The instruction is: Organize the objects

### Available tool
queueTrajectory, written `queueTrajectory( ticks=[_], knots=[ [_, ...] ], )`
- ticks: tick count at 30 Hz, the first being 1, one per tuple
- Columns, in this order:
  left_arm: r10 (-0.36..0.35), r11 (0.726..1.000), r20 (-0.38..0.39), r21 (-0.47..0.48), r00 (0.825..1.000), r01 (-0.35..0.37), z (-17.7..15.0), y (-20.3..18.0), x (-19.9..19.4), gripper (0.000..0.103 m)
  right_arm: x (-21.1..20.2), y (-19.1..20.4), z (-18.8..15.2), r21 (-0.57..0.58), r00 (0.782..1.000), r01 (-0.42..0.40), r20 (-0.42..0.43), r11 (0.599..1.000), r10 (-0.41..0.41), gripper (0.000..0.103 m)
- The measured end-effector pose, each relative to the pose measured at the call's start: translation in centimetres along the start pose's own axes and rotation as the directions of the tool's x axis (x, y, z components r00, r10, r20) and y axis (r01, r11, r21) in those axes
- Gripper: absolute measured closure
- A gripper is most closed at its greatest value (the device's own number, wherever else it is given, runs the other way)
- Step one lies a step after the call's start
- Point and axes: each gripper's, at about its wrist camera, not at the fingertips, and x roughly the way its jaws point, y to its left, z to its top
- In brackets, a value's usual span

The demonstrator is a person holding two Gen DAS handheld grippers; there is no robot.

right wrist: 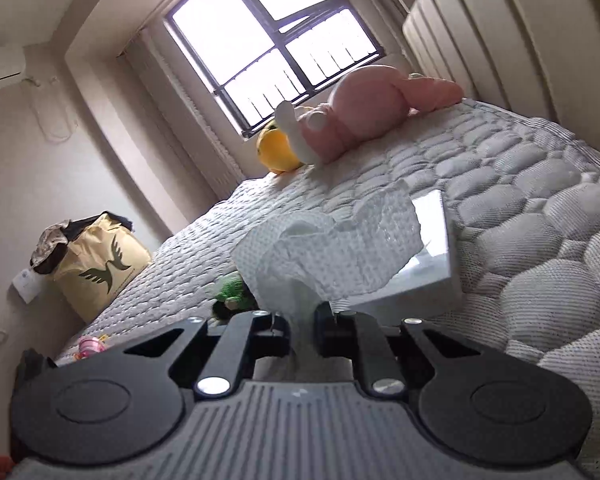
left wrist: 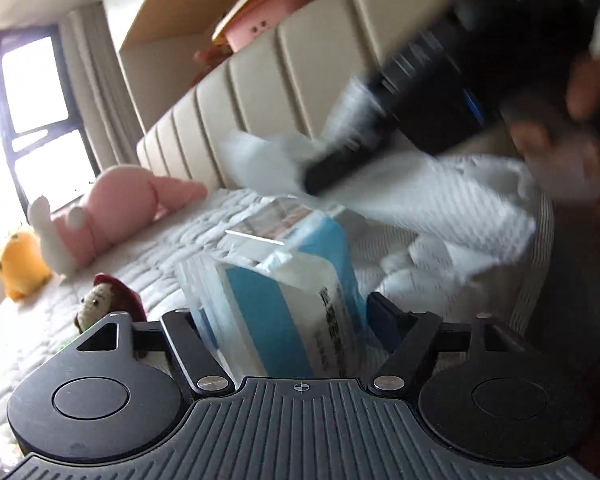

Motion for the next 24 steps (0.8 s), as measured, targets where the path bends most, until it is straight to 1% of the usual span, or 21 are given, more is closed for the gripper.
queueTrajectory(
  ticks=[2, 3, 4, 6, 9, 11, 12, 13, 14, 16, 18, 19, 21, 23, 24],
  knots=[
    [-0.022, 0.998, -0.015, -0.062, 1.0, 0.021, -0.5, 0.4, 0.3, 0.026, 0.8, 2.0, -0.3, -0.062, 0.998, -0.055, -0.044, 0.997, 0.052, 0.089],
    [-0.036, 0.995, -0.021, -0.095, 0.999, 0.034, -0.9, 0.6, 0.5, 0.028, 1.3, 2.8, -0.5, -0.087, 0.995, -0.072, -0.072, 0.994, 0.065, 0.089],
    [-0.048, 0.991, -0.024, -0.124, 0.999, 0.044, -1.1, 0.8, 0.5, 0.028, 1.9, 3.6, -0.9, -0.113, 0.993, -0.078, -0.097, 0.991, 0.067, 0.089],
    [-0.052, 0.987, -0.018, -0.154, 0.998, 0.049, -1.4, 1.0, 0.1, 0.028, 2.8, 4.8, -1.5, -0.165, 0.993, -0.051, -0.114, 0.985, 0.032, 0.089],
    [-0.071, 0.975, 0.001, -0.209, 0.997, 0.07, -1.4, 1.8, -0.6, 0.028, 2.9, 6.0, -1.7, -0.229, 0.995, 0.005, -0.099, 0.973, -0.028, 0.09],
    [-0.096, 0.957, 0.02, -0.273, 0.995, 0.098, -1.3, 2.7, -1.3, 0.028, 2.6, 6.4, -1.7, -0.246, 0.994, 0.024, -0.099, 0.969, -0.05, 0.091],
    [-0.114, 0.942, 0.031, -0.315, 0.993, 0.118, -1.2, 3.3, -1.8, 0.028, 2.4, 6.6, -1.9, -0.254, 0.993, 0.033, -0.098, 0.967, -0.06, 0.091],
    [-0.136, 0.922, 0.042, -0.361, 0.99, 0.141, -1.2, 4.0, -2.2, 0.028, 2.3, 6.7, -2.0, -0.26, 0.993, 0.045, -0.097, 0.964, -0.073, 0.091],
    [-0.162, 0.897, 0.05, -0.409, 0.986, 0.168, -1.2, 4.7, -2.6, 0.028, 2.1, 6.8, -2.1, -0.267, 0.992, 0.058, -0.096, 0.962, -0.086, 0.088],
    [-0.207, 0.845, 0.059, -0.493, 0.977, 0.209, -1.3, 5.9, -3.3, 0.022, 1.9, 6.6, -2.2, -0.271, 0.99, 0.079, -0.093, 0.959, -0.107, 0.086],
    [-0.238, 0.784, 0.056, -0.579, 0.97, 0.226, -1.6, 7.4, -4.3, 0.016, 1.8, 6.3, -2.3, -0.259, 0.99, 0.079, -0.094, 0.963, -0.107, 0.085],
    [-0.252, 0.749, 0.057, -0.621, 0.966, 0.233, -1.8, 8.1, -4.6, 0.014, 1.7, 6.2, -2.4, -0.257, 0.99, 0.079, -0.092, 0.963, -0.106, 0.086],
    [-0.286, 0.661, 0.068, -0.708, 0.956, 0.248, -2.2, 9.7, -4.8, 0.011, 1.7, 6.1, -2.5, -0.254, 0.99, 0.082, -0.089, 0.964, -0.108, 0.086],
    [-0.325, 0.574, 0.078, -0.776, 0.942, 0.262, -2.6, 10.9, -4.3, 0.01, 1.7, 5.7, -2.6, -0.247, 0.991, 0.08, -0.087, 0.966, -0.105, 0.086],
    [-0.34, 0.542, 0.082, -0.797, 0.937, 0.266, -2.5, 11.5, -3.7, 0.01, 1.7, 5.6, -2.6, -0.244, 0.991, 0.082, -0.085, 0.966, -0.105, 0.086]
  ],
)
